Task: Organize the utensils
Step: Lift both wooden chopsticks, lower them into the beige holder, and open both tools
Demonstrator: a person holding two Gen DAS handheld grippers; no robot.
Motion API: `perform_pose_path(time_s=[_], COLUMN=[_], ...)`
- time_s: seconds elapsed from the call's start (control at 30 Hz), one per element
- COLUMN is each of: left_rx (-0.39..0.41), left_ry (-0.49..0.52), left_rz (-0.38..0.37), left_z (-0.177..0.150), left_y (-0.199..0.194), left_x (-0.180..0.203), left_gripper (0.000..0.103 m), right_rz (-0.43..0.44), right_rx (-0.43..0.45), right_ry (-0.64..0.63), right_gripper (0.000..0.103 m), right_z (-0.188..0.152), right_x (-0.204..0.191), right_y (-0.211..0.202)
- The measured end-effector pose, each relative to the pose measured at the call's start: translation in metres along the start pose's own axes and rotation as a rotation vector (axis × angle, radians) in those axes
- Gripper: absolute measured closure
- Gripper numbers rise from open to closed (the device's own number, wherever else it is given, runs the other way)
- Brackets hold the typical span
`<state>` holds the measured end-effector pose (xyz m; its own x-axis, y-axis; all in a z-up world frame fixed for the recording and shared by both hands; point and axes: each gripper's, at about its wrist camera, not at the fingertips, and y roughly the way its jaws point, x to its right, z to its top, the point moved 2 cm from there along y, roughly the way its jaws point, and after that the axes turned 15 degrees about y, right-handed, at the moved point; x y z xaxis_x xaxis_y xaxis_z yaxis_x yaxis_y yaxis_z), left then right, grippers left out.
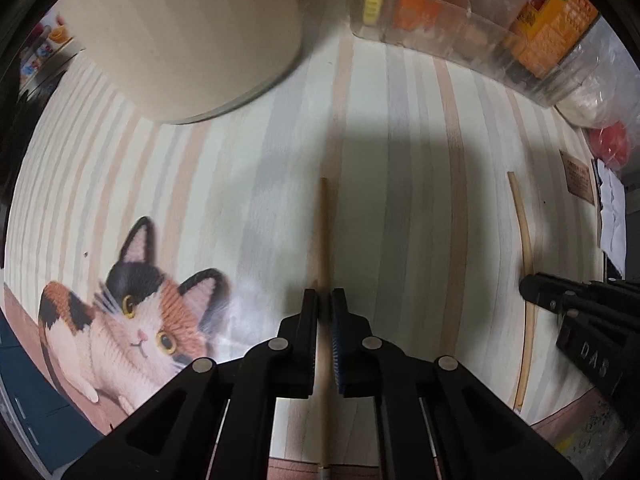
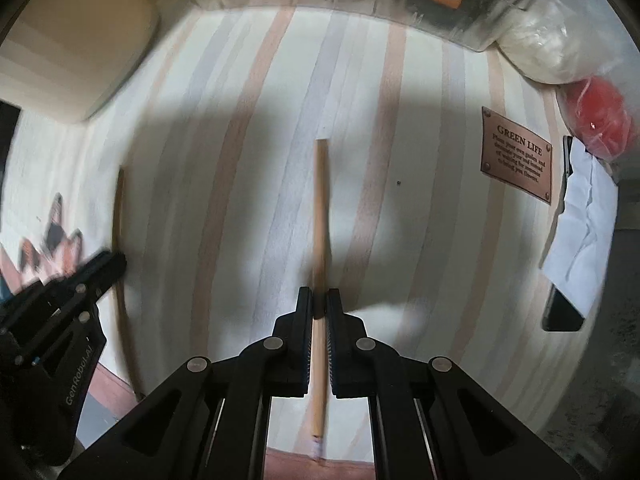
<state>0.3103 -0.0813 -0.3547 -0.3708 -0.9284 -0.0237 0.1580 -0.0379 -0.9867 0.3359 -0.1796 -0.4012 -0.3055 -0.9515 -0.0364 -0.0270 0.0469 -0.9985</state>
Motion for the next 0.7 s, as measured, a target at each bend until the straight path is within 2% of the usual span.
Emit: perform_pose_path(time_s=[0.1,0.43,0.53,0.7], left_rx=[0.053,0.244,0.301,0.419], left_ry=[-0.008,-0.031,-0.035,-0.054], left_rz=[0.01,0.022,0.024,0.013], left_z=[-0.012,-0.006,-0.004,0.011], left_y=[-0.024,-0.111,-0.132,-0.179], left_x=[-0.004,-0.022,-0.026,-0.032], left_gripper=[0.099,0.099,0.099,0.099], right_rz=[0.056,0.206,0.248,0.339], right_rx=[0.048,0.243,0.306,0.394], right_ry=[0.05,0.093,0.099,0.07], right_gripper=[0.097,0.097,0.097,0.097], right_z=[-0.01,-0.017,-0.032,-0.004], right_x=[0.019,0.036,0.05,0.048], right_y=[-0.014,-0.082,-0.114,-0.165])
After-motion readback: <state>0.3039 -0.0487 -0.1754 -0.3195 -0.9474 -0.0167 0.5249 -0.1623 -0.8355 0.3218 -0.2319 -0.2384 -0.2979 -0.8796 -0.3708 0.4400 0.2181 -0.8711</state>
